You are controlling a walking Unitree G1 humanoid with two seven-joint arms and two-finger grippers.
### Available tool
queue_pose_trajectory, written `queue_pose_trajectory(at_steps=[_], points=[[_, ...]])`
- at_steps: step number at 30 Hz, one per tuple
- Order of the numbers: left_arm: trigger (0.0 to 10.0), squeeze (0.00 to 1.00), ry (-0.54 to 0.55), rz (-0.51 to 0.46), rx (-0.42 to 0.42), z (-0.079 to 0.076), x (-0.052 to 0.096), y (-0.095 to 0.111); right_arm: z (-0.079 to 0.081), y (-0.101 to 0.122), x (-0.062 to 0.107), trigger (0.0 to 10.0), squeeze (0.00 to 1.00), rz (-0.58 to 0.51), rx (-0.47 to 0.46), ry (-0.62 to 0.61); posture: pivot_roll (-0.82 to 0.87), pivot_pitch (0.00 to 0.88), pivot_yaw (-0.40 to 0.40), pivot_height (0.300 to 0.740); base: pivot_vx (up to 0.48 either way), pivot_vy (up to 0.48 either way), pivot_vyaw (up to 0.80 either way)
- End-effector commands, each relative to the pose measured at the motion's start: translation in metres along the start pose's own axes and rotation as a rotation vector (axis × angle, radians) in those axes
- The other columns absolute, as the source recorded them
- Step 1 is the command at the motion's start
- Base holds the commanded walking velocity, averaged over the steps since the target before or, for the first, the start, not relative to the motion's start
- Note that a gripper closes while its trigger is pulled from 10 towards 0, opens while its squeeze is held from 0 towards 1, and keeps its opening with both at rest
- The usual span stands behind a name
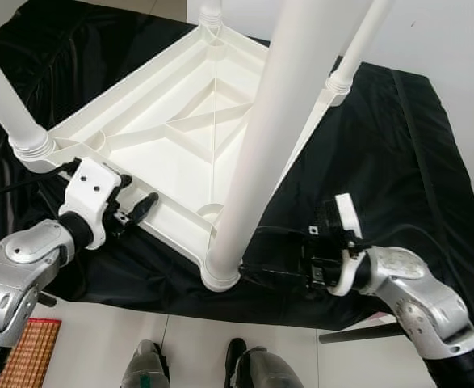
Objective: Building children table
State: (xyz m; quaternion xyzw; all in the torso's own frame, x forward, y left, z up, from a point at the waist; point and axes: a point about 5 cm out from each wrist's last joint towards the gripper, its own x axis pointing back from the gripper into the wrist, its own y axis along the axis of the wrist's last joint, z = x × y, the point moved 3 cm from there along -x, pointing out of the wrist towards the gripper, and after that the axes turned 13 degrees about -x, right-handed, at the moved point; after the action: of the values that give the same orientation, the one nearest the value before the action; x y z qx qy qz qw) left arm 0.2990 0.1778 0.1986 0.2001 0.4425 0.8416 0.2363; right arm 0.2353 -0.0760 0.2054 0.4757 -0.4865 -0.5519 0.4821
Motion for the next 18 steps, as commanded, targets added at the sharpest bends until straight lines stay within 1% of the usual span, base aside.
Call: queue_pose_trajectory(at_steps=[1,6,12,13,14,17,18], points=[[10.0,0.00,-0.248,-0.020,0.010,-0.026,0.004,-0.002,-0.002,-0.003,-0.003,10.0,0.00,0.009,0.012,-0.009,0.17,0.207,-0.097,0.740,0.000,0.000,0.00],[10.0,0.00,-0.241,-0.022,0.011,-0.026,0.003,-0.001,-0.004,-0.006,-0.014,10.0,0.00,-0.007,0.030,-0.031,0.17,0.210,-0.099,0.740,0.000,0.000,0.00],[10.0,0.00,-0.241,-0.022,0.014,-0.026,0.003,-0.001,-0.009,-0.008,-0.022,10.0,0.00,-0.021,0.042,-0.060,0.17,0.210,-0.099,0.740,0.000,0.000,0.00],[10.0,0.00,-0.241,-0.021,0.015,-0.026,0.003,-0.001,-0.010,-0.009,-0.025,10.0,0.03,-0.022,0.034,-0.062,0.17,0.210,-0.099,0.740,0.000,0.000,0.00],[10.0,0.00,-0.241,-0.021,0.016,-0.027,0.003,-0.001,-0.011,-0.010,-0.027,10.0,1.00,-0.025,0.020,-0.064,0.17,0.210,-0.099,0.740,0.000,0.000,0.00],[10.0,0.00,-0.242,-0.019,0.019,-0.027,0.003,-0.001,-0.013,-0.010,-0.030,10.0,1.00,-0.029,0.008,-0.065,0.17,0.210,-0.099,0.740,0.000,0.000,0.00],[10.0,0.00,-0.242,-0.017,0.019,-0.027,0.004,-0.002,-0.016,-0.009,-0.031,10.0,1.00,-0.038,0.031,-0.086,0.17,0.210,-0.099,0.740,0.000,0.000,0.00]])
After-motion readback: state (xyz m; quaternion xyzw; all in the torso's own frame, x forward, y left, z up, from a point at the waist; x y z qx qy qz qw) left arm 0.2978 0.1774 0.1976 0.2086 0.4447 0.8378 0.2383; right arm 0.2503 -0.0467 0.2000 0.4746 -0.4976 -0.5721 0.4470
